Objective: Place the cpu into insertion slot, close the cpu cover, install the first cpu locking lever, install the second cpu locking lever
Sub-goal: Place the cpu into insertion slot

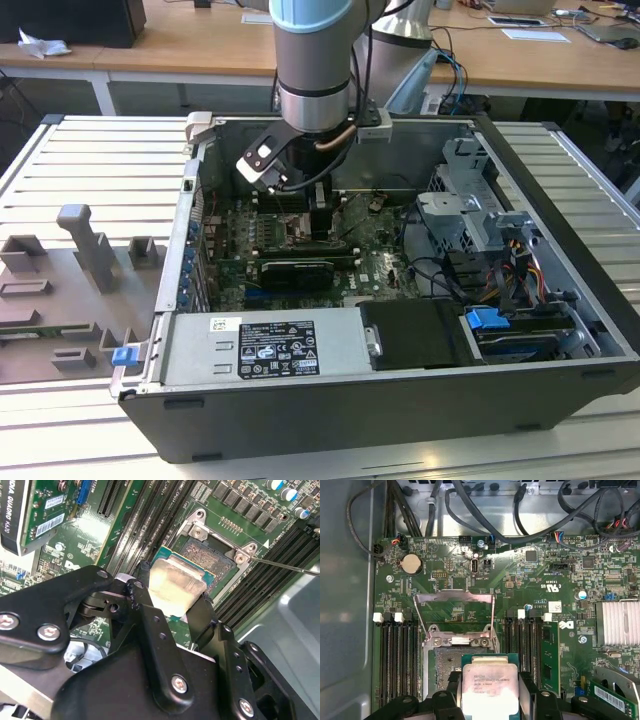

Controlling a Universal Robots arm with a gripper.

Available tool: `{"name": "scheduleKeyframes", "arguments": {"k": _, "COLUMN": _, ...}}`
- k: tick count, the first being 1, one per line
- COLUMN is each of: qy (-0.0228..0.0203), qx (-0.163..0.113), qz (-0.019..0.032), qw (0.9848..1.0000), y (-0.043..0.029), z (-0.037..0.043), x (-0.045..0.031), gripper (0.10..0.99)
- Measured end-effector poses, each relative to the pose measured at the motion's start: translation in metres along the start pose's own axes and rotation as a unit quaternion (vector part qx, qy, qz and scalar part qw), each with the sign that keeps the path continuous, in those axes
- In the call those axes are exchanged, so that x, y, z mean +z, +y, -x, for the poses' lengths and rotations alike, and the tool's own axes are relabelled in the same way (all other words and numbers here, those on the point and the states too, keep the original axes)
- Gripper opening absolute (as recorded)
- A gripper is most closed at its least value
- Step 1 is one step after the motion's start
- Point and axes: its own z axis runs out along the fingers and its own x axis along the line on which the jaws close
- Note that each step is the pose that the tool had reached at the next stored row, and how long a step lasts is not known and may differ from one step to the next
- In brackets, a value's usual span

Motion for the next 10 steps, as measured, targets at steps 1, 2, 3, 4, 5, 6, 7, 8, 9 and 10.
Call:
{"name": "scheduleKeyframes", "arguments": {"k": 1, "qy": 0.0, "qx": 0.0, "qz": 0.0, "qw": 1.0, "y": 0.0, "z": -0.0001, "x": 0.0002, "gripper": 0.537}}
{"name": "scheduleKeyframes", "arguments": {"k": 2, "qy": 0.0, "qx": 0.0, "qz": 0.0, "qw": 1.0, "y": 0.0, "z": -0.0002, "x": 0.0004, "gripper": 0.537}}
{"name": "scheduleKeyframes", "arguments": {"k": 3, "qy": 0.0, "qx": 0.0, "qz": 0.0, "qw": 1.0, "y": -0.0001, "z": -0.0005, "x": 0.0008, "gripper": 0.537}}
{"name": "scheduleKeyframes", "arguments": {"k": 4, "qy": 0.0, "qx": 0.0, "qz": 0.0, "qw": 1.0, "y": -0.0001, "z": -0.0007, "x": 0.0012, "gripper": 0.537}}
{"name": "scheduleKeyframes", "arguments": {"k": 5, "qy": 0.0, "qx": 0.0, "qz": 0.0, "qw": 1.0, "y": -0.0001, "z": -0.0009, "x": 0.0014, "gripper": 0.537}}
{"name": "scheduleKeyframes", "arguments": {"k": 6, "qy": 0.0, "qx": 0.0, "qz": 0.0, "qw": 1.0, "y": -0.0002, "z": -0.001, "x": 0.0016, "gripper": 0.537}}
{"name": "scheduleKeyframes", "arguments": {"k": 7, "qy": 0.0, "qx": 0.0, "qz": 0.0, "qw": 1.0, "y": -0.0002, "z": -0.0012, "x": 0.0019, "gripper": 0.537}}
{"name": "scheduleKeyframes", "arguments": {"k": 8, "qy": 0.0, "qx": 0.0, "qz": 0.0, "qw": 1.0, "y": -0.0003, "z": -0.0013, "x": 0.0021, "gripper": 0.537}}
{"name": "scheduleKeyframes", "arguments": {"k": 9, "qy": 0.0, "qx": 0.0, "qz": 0.0, "qw": 1.0, "y": -0.0003, "z": -0.0015, "x": 0.0024, "gripper": 0.537}}
{"name": "scheduleKeyframes", "arguments": {"k": 10, "qy": 0.0, "qx": 0.0, "qz": 0.0, "qw": 1.0, "y": -0.0004, "z": -0.0016, "x": 0.0026, "gripper": 0.537}}
